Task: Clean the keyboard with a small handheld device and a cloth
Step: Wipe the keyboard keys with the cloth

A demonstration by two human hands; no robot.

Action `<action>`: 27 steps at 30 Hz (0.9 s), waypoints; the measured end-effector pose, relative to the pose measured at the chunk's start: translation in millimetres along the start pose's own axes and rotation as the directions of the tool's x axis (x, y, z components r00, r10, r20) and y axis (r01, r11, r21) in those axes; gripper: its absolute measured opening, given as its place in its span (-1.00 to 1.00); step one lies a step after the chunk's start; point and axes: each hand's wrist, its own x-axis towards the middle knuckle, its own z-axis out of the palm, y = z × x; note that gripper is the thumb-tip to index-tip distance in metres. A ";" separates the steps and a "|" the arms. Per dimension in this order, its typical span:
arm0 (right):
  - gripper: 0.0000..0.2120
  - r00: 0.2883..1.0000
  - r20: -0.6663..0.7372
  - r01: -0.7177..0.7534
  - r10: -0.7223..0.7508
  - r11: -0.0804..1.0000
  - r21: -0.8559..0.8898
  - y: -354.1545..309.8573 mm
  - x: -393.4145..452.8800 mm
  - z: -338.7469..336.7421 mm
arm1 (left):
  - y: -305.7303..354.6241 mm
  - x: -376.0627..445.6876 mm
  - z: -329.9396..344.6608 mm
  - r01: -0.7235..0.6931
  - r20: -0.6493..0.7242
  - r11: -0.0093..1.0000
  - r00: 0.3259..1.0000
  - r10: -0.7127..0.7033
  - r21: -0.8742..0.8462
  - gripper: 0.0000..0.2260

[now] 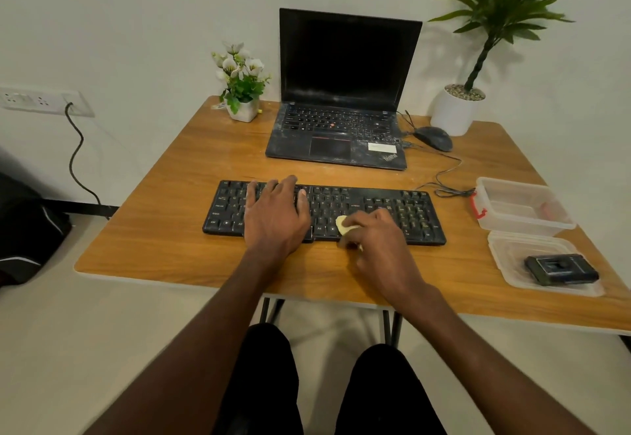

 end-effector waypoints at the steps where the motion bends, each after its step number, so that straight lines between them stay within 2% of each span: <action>1: -0.76 0.999 0.039 0.022 -0.022 1.000 0.003 4.3 -1.1 -6.1 | 0.2 -0.2 0.6 0.000 -0.001 1.000 1.000 0.000 0.001 -0.50; 3: -0.74 0.998 0.043 -0.037 0.035 0.997 0.061 20.5 10.1 -14.1 | 0.2 -0.4 0.6 -0.008 -0.007 1.000 1.000 0.008 0.003 -0.50; 6: -0.62 0.987 -0.054 -0.144 0.152 0.980 0.134 22.2 25.5 -16.6 | -0.4 0.0 -0.9 -0.008 -0.013 1.000 1.000 0.008 0.000 -0.50; 10: -0.58 0.999 0.038 0.016 -0.021 0.993 0.116 20.4 1.8 -11.5 | 1.0 -0.9 -2.2 -0.009 -0.011 1.000 1.000 0.009 0.002 -0.51; 14: -0.56 0.997 -0.023 -0.075 0.079 0.989 0.124 20.4 7.7 -18.1 | 0.8 -0.9 -1.3 -0.010 -0.018 1.000 1.000 0.010 0.002 -0.51; 19: -0.63 0.991 -0.032 0.134 -0.130 0.974 0.184 -24.2 8.1 11.7 | -2.1 -0.3 -1.0 -0.024 -0.026 1.000 0.999 0.024 0.000 -0.58; 22: -0.65 0.995 -0.064 0.078 -0.071 0.991 0.111 -0.9 -2.5 5.2 | -3.4 0.1 -0.9 -0.036 -0.031 0.999 0.999 0.036 0.007 -0.59; 24: -0.63 0.998 -0.064 -0.019 0.023 0.998 0.059 18.8 -10.0 -8.7 | -3.9 0.1 -1.4 -0.047 -0.024 0.999 0.999 0.047 0.007 -0.59; 27: -0.64 0.987 0.010 -0.158 0.158 0.987 0.027 29.5 -8.6 -29.2 | -3.8 0.1 -1.3 -0.053 -0.025 0.999 0.998 0.053 -0.001 -0.60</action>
